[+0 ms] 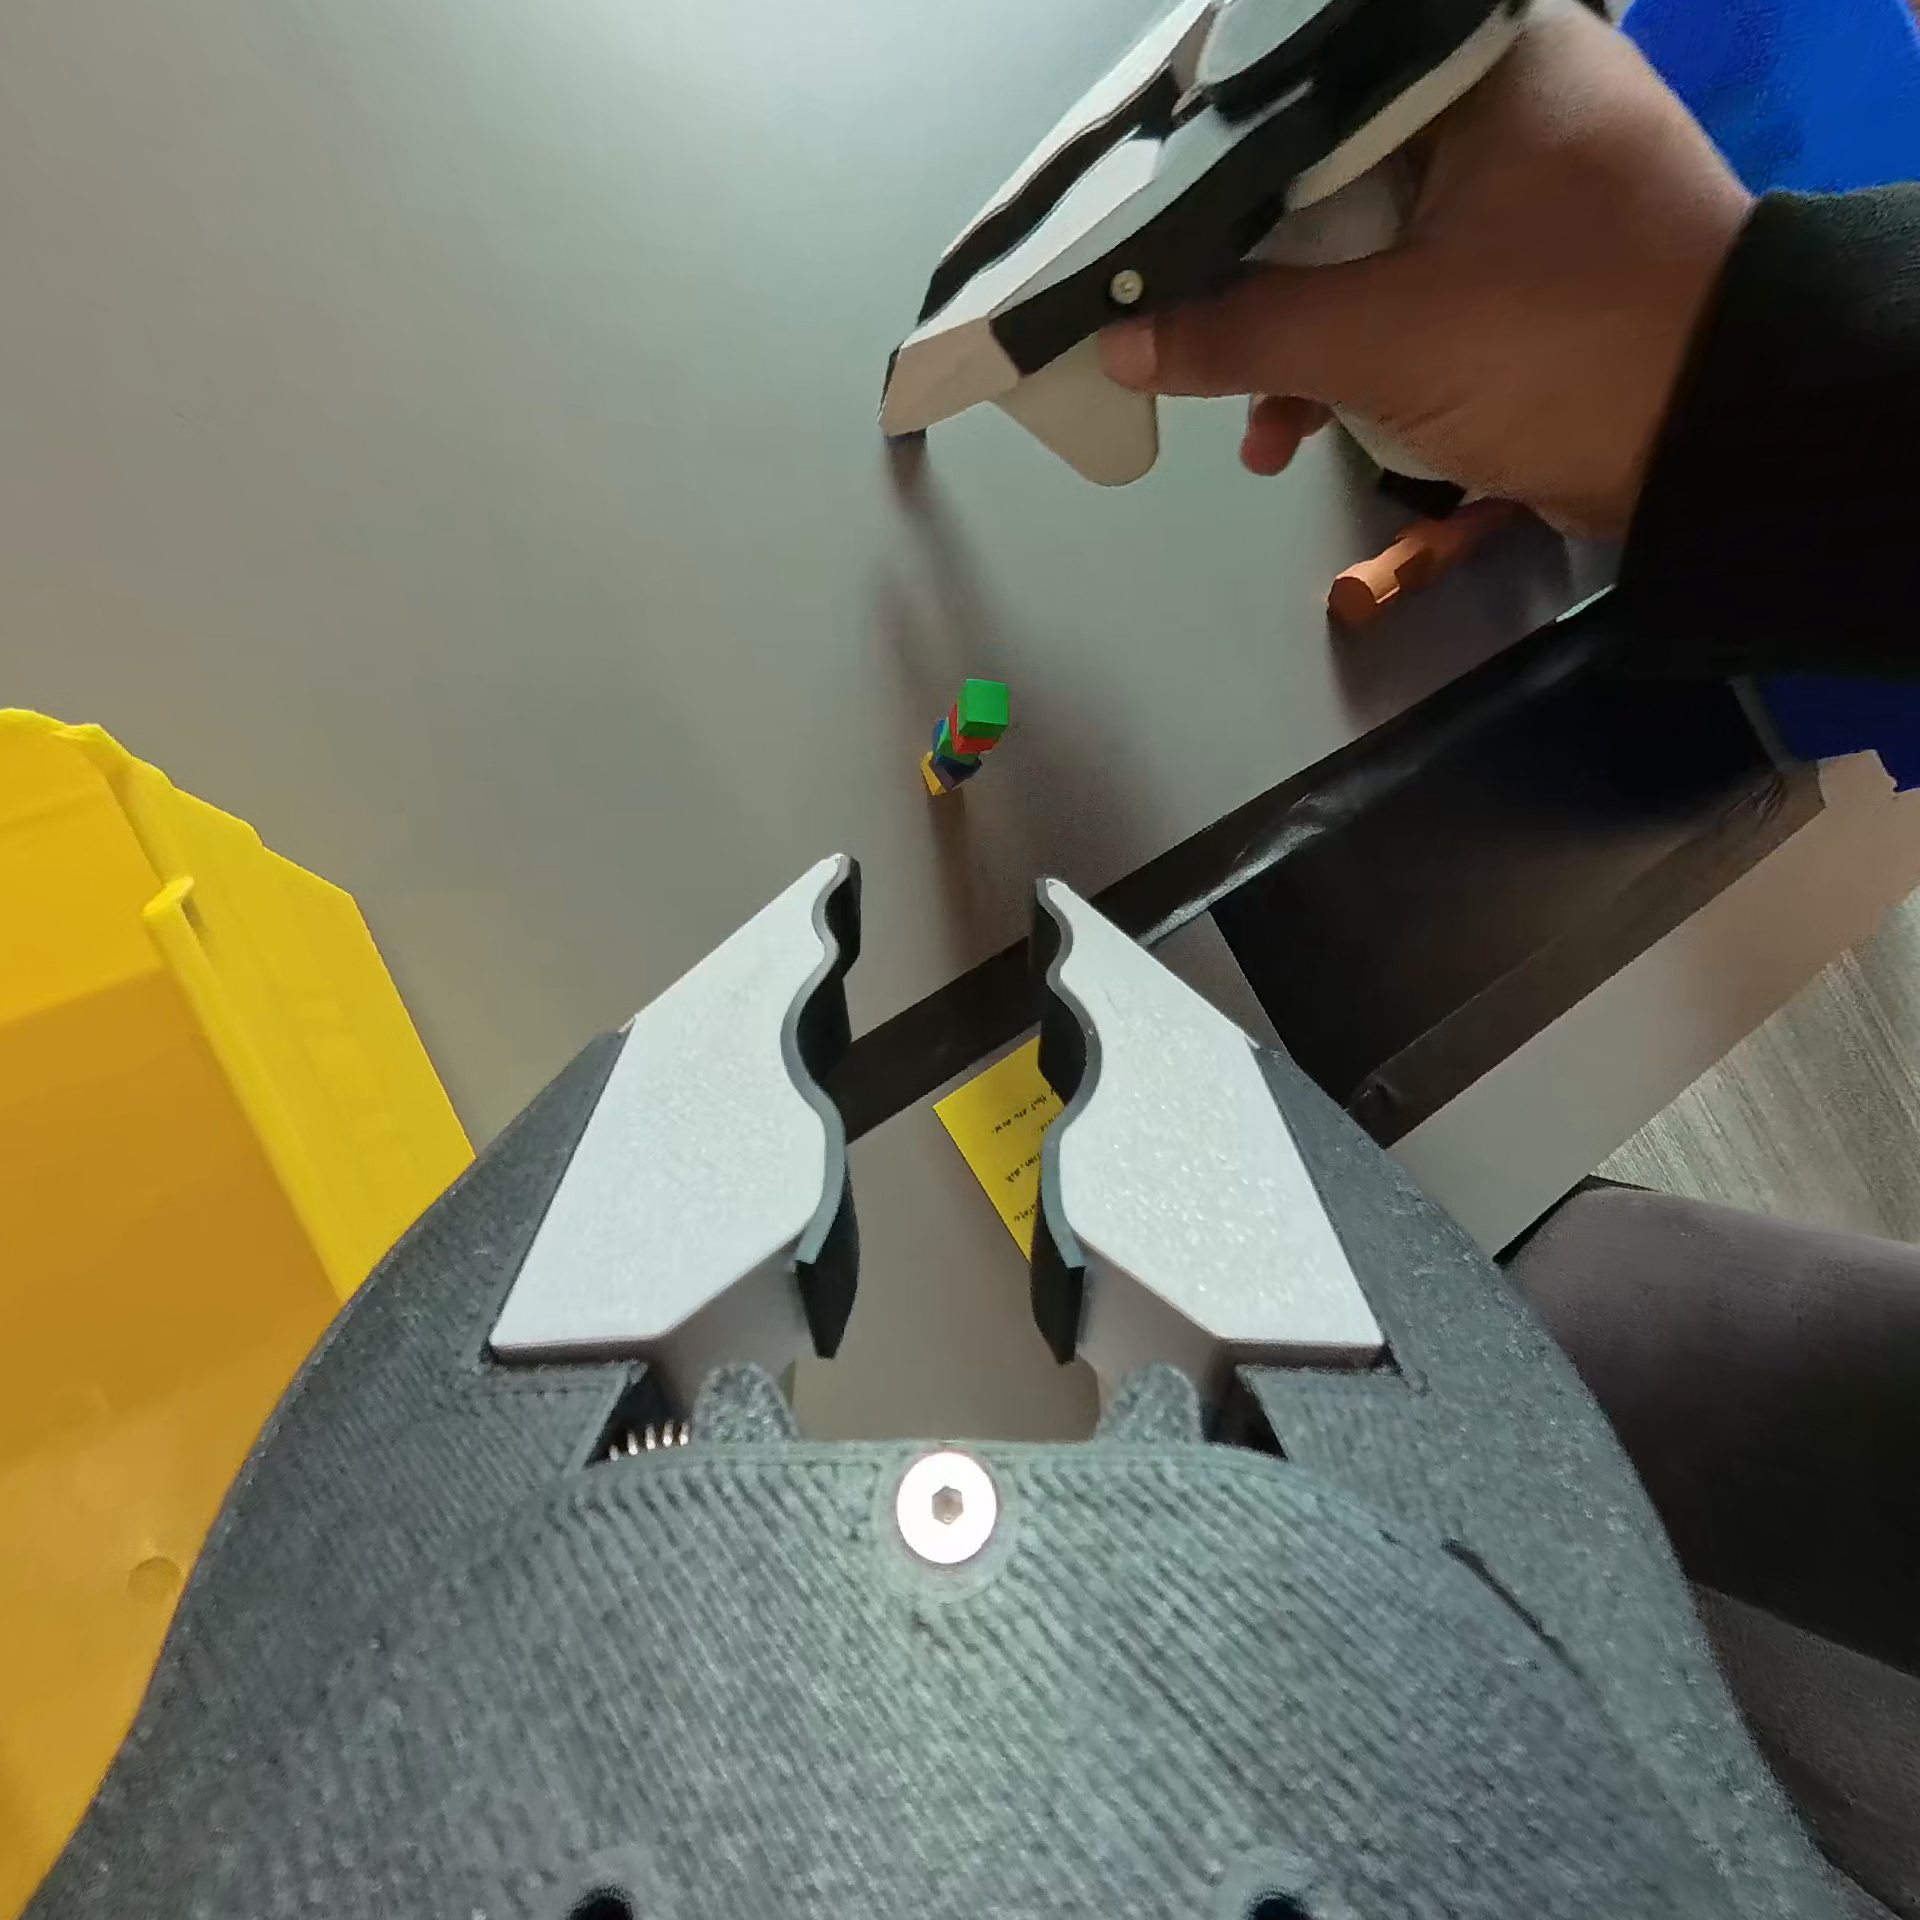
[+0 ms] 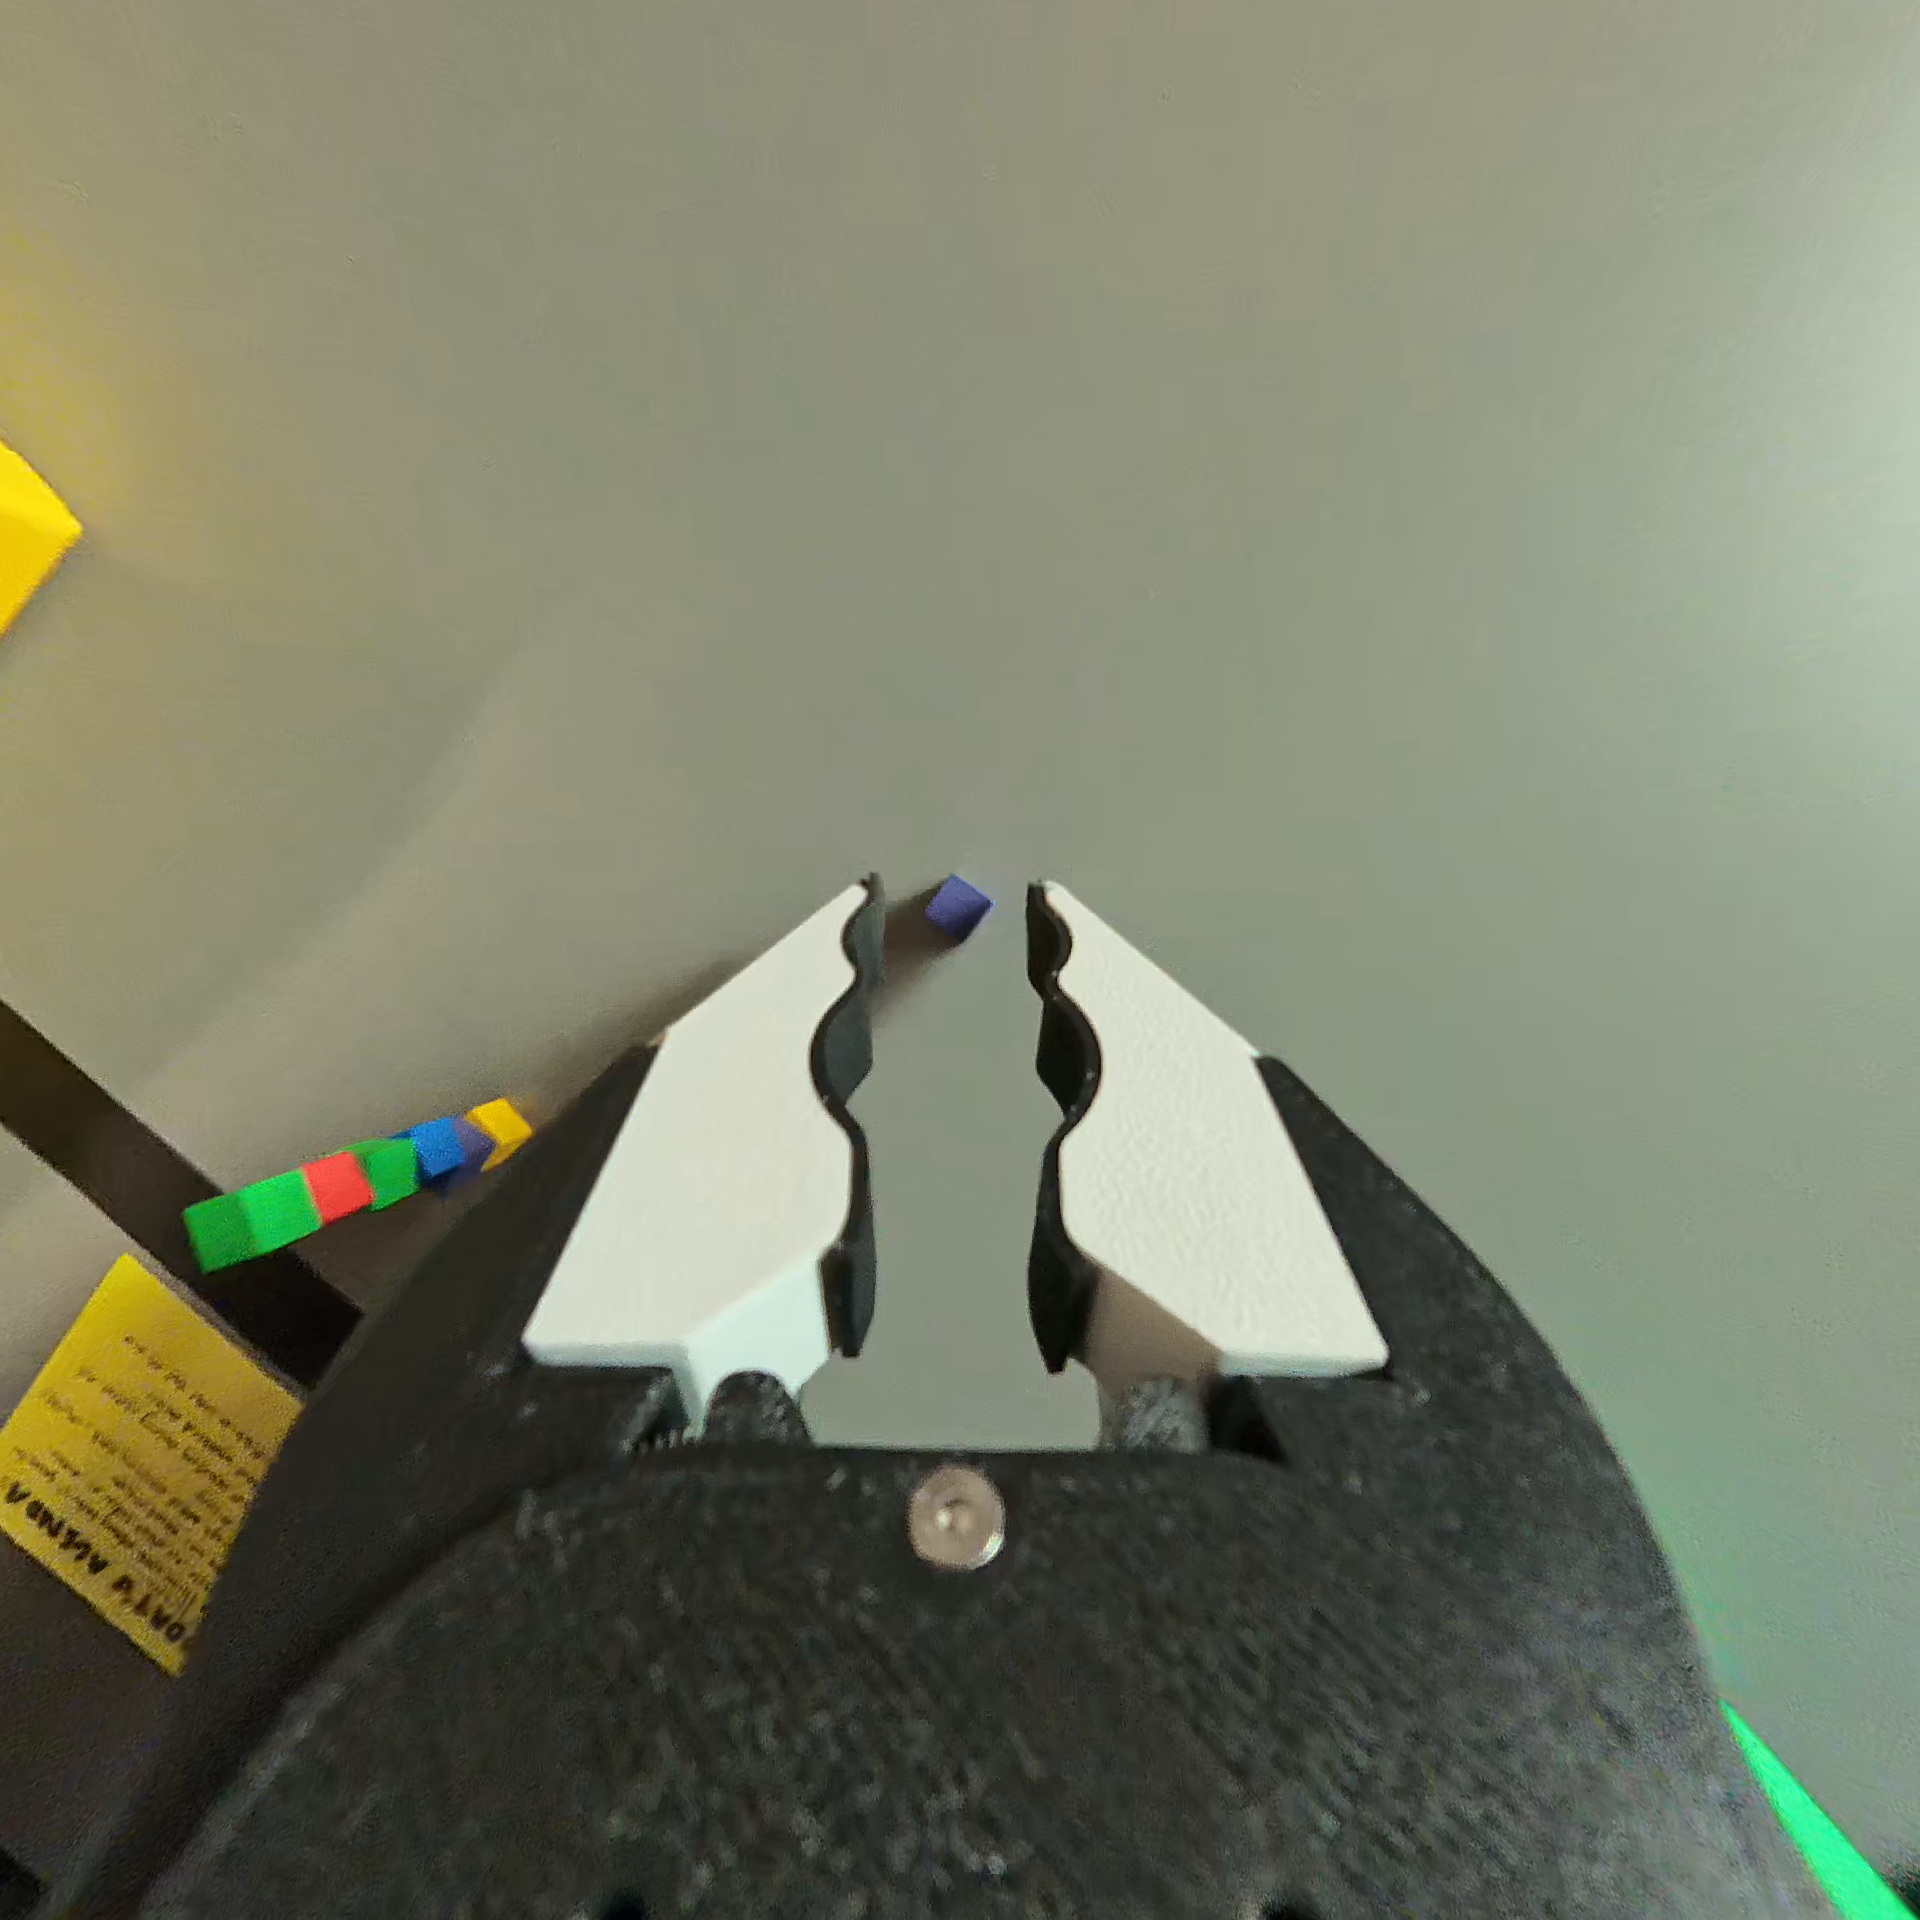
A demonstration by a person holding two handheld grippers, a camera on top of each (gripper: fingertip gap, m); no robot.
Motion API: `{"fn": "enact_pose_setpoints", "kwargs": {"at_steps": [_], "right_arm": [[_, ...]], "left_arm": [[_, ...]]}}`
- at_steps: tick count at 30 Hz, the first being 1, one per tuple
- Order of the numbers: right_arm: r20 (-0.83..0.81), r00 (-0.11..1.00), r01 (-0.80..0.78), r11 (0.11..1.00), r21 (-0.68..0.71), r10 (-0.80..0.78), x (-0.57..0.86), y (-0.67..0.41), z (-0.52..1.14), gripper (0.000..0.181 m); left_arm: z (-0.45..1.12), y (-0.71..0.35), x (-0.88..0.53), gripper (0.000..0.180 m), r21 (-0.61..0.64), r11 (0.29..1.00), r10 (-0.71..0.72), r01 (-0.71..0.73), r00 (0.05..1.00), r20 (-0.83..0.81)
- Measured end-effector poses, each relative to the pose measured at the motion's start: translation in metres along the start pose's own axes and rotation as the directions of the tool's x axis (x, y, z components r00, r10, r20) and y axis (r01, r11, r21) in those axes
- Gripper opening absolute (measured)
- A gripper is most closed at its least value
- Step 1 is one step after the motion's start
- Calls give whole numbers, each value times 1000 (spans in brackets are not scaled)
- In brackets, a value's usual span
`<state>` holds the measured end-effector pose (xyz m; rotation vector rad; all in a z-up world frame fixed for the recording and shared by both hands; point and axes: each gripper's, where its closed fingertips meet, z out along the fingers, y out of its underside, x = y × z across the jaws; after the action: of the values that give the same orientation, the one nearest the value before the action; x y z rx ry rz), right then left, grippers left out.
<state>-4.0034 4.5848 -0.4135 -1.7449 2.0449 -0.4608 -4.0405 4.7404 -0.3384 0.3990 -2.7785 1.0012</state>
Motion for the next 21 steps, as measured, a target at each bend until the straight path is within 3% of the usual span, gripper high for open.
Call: {"fn": "enact_pose_setpoints", "kwargs": {"at_steps": [2,9,15,21], "right_arm": [[-23,1000,-16,999,-41,15,3,7,8,12],[16,999,-42,994,99,41,-10,-24,-28,12],[74,975,195,966,173,-210,-74,-22,-81,12],[103,948,292,952,94,-301,-109,9,-78,12]], "left_arm": [[-2,0,1,29,-2,1000,4,-4,1000,-9],[-6,-7,-2,29,6,1000,-18,18,998,-58],[-5,-7,-9,29,-2,1000,-9,9,997,-79],[-5,-6,-9,29,-6,1000,8,-8,995,-104]]}}
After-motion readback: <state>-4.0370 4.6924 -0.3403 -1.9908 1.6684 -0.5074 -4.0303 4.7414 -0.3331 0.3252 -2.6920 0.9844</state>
